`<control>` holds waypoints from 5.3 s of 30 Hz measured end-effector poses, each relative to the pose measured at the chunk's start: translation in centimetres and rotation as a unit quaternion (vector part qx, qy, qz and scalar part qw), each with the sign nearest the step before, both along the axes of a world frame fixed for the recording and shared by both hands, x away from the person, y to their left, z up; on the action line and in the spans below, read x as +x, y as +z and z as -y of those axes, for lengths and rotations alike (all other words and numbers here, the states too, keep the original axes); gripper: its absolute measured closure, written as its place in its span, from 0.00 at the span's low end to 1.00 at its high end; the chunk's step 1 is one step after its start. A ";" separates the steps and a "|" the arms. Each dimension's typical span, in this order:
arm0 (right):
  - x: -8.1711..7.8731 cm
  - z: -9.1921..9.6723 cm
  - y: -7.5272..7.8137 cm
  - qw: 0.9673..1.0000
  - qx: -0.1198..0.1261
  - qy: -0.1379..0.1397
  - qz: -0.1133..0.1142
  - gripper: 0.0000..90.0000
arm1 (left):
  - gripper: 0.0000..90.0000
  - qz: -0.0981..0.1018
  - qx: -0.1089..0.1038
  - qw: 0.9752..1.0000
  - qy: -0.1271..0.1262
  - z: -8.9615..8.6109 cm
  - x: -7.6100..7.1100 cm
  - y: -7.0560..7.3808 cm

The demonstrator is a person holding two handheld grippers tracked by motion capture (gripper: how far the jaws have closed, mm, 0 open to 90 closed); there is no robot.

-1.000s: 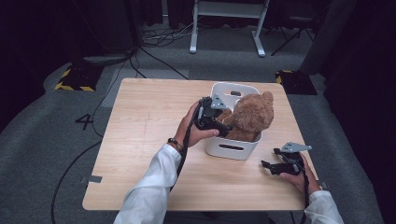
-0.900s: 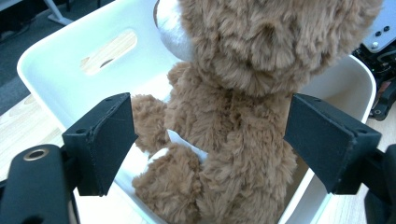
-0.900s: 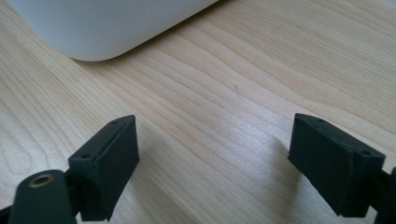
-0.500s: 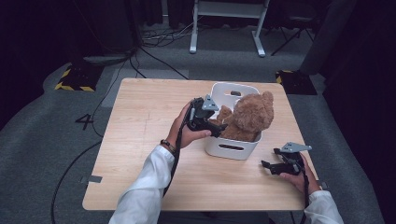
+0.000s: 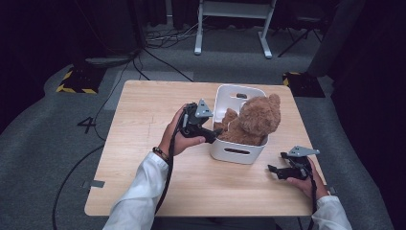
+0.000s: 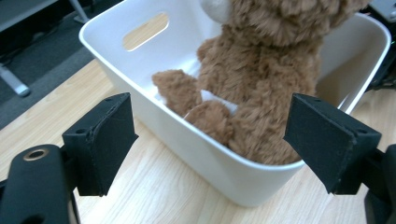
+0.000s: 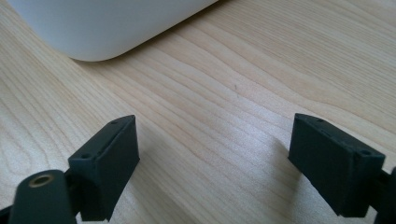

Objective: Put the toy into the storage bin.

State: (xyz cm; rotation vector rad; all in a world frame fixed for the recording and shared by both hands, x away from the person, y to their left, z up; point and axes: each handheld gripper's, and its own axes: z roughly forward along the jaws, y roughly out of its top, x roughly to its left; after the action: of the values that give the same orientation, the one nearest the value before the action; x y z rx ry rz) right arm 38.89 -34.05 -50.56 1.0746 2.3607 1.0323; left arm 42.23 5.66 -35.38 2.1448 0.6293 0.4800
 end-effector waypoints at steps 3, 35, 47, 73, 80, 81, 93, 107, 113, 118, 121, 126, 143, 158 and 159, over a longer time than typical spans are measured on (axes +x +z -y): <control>0.0 0.0 0.0 1.000 0.000 0.000 0.000 0.18 | 0.18 0.002 -0.004 1.000 0.004 -0.6 -0.2 0.1; 0.0 0.0 0.0 1.000 0.000 0.000 0.000 0.18 | 0.18 0.012 0.031 0.999 0.027 -4.3 -2.5 -1.6; 0.0 0.0 0.0 1.000 0.000 0.000 0.000 0.18 | 0.18 0.007 0.044 0.998 0.039 -5.2 -3.2 -2.7; 0.0 0.0 0.0 1.000 0.000 -0.001 0.000 0.18 | 0.18 -0.019 0.076 0.995 0.064 -7.0 -4.5 -6.7; 0.0 0.0 0.0 1.000 0.000 -0.001 0.000 0.18 | 0.18 -0.039 0.071 0.994 0.075 -7.9 -4.8 -8.7; 0.0 0.0 0.0 1.000 0.000 -0.002 0.000 0.18 | 0.18 -0.042 0.070 0.994 0.075 -8.0 -4.8 -8.9; 0.0 0.0 0.0 1.000 0.000 -0.001 0.000 0.18 | 0.19 -0.068 0.073 0.991 0.094 -10.2 -5.4 -11.1; 0.1 -0.1 0.0 1.000 0.001 -0.001 -0.001 0.17 | 0.19 -0.097 0.075 0.987 0.109 -12.1 -6.2 -13.0; 0.1 -0.1 0.0 1.000 0.001 0.000 -0.001 0.17 | 0.19 -0.108 0.062 0.985 0.119 -13.0 -6.7 -13.7; 0.1 -0.1 0.0 1.000 0.000 0.000 -0.001 0.17 | 0.19 -0.121 0.058 0.983 0.129 -13.9 -7.1 -14.4; 0.1 -0.1 0.0 1.000 0.000 -0.001 0.000 0.18 | 0.18 -0.123 0.050 0.983 0.130 -14.4 -7.2 -14.6; -0.1 0.0 0.0 1.000 0.000 -0.003 0.000 0.18 | 0.18 -0.123 0.022 0.983 0.138 -15.3 -7.6 -15.0; -0.2 0.1 0.0 1.000 0.000 -0.002 0.000 0.18 | 0.18 -0.115 0.015 0.982 0.152 -16.6 -8.9 -15.2; 0.0 -0.1 0.0 1.000 0.000 0.000 -0.001 0.17 | 0.17 -0.113 0.016 0.982 0.153 -16.5 -8.7 -15.2; 0.0 -0.1 0.0 1.000 0.000 0.000 0.000 0.17 | 0.17 -0.114 0.015 0.981 0.155 -16.6 -8.7 -15.2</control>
State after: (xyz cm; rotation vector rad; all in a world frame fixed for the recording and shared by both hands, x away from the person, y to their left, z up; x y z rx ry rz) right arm 38.86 -33.99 -50.56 1.0747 2.3618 1.0313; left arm 33.57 22.22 -50.62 2.1563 1.1030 0.4130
